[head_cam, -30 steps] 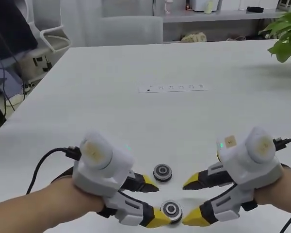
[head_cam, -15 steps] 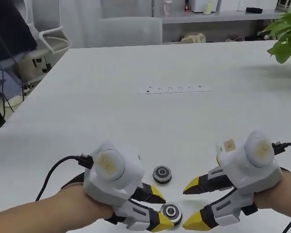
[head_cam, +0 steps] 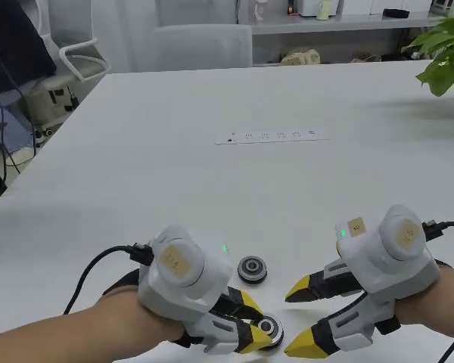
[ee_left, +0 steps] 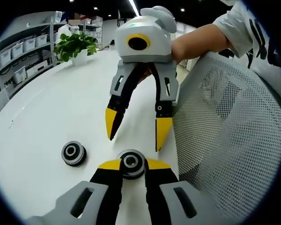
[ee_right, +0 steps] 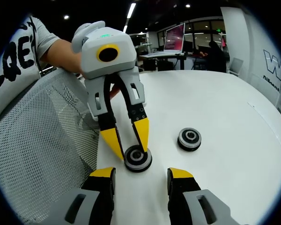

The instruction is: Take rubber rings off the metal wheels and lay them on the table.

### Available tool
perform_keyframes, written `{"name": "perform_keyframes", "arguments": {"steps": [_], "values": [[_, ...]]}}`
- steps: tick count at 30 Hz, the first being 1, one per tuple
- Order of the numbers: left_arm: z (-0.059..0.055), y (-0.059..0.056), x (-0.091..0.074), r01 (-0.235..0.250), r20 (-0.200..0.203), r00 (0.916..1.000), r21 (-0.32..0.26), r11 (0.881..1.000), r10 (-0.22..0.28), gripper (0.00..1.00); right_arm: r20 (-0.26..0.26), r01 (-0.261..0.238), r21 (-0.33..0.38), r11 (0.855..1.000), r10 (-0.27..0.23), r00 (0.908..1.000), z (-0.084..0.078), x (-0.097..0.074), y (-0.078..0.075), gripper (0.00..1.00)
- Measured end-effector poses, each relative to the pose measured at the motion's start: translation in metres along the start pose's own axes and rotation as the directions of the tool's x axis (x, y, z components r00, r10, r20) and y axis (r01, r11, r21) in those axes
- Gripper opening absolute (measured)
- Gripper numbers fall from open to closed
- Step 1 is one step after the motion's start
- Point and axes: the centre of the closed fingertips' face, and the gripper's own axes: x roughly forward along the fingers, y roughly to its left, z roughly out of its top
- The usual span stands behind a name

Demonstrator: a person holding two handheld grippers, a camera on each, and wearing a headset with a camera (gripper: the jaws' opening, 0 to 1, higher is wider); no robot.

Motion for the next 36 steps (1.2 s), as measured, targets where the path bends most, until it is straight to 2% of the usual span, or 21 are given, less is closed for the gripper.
{"name": "perform_keyframes", "arguments": {"steps": [4, 8, 10, 24, 36], "values": [[-0.001, 0.003, 0.000, -0.018, 0.000, 0.9998, 0.021, 1.000, 0.018, 0.10, -0.005, -0.003, 0.000, 1.000, 0.003, 1.0000, -0.001, 0.001, 0.001, 0.41], [-0.001, 0.005, 0.000, -0.031, 0.003, 0.9995, 0.018, 0.999, 0.031, 0.08, -0.003, -0.004, -0.005, 1.000, 0.004, 1.0000, 0.000, 0.002, 0.001, 0.41], [-0.001, 0.005, 0.000, -0.030, 0.011, 0.9995, 0.030, 0.999, 0.030, 0.08, 0.000, -0.003, -0.001, 1.000, 0.003, 1.0000, 0.001, 0.002, 0.001, 0.41], [-0.001, 0.006, -0.001, -0.035, 0.034, 0.9988, 0.017, 0.999, 0.034, 0.08, 0.015, -0.024, 0.037, 0.999, 0.024, 0.9996, 0.001, 0.012, 0.005, 0.31], [-0.001, 0.006, -0.001, -0.041, 0.038, 0.9985, 0.021, 0.999, 0.040, 0.08, 0.004, -0.017, 0.036, 0.999, 0.016, 0.9999, -0.001, 0.018, 0.005, 0.27]]}}
